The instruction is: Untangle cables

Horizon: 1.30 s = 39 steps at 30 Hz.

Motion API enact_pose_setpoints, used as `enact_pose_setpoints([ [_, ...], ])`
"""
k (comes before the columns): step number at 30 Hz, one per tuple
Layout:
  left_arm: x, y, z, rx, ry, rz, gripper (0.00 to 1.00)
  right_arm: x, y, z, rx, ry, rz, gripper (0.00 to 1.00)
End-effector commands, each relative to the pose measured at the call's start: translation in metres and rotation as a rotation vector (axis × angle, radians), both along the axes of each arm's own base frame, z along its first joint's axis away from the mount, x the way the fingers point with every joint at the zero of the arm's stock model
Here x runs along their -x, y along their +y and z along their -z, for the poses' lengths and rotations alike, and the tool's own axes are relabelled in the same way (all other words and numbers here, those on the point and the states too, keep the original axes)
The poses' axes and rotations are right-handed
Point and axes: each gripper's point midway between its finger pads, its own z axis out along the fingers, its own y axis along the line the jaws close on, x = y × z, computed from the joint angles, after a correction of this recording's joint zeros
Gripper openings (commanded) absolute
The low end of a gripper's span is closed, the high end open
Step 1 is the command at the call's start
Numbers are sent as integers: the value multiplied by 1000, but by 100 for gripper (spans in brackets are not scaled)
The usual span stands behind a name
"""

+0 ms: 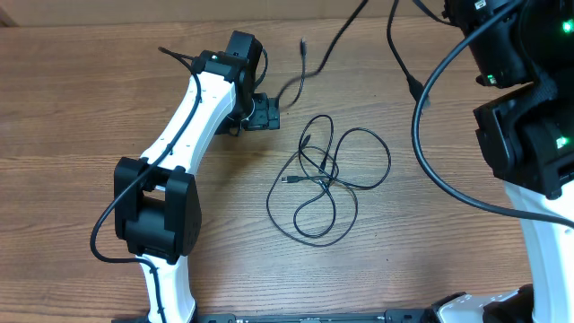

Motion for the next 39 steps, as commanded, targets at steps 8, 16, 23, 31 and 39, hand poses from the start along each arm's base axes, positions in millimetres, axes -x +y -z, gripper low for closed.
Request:
enact_pose_setpoints([
  [8,-4,1,-5,0,-18,-14,100,-62,-69,40,101,121,261,4],
  [16,-4,1,-5,0,-18,-14,100,-166,-128,125,142,296,410,4],
  [23,-4,1,-5,0,-18,-14,100,-209,-131,169,168,348,373,4],
  [31,-4,1,-5,0,-18,-14,100,-234,-101,202,205,368,254,4],
  [39,-4,1,-5,0,-18,-14,100,-257,-174,254,323,489,485,4],
])
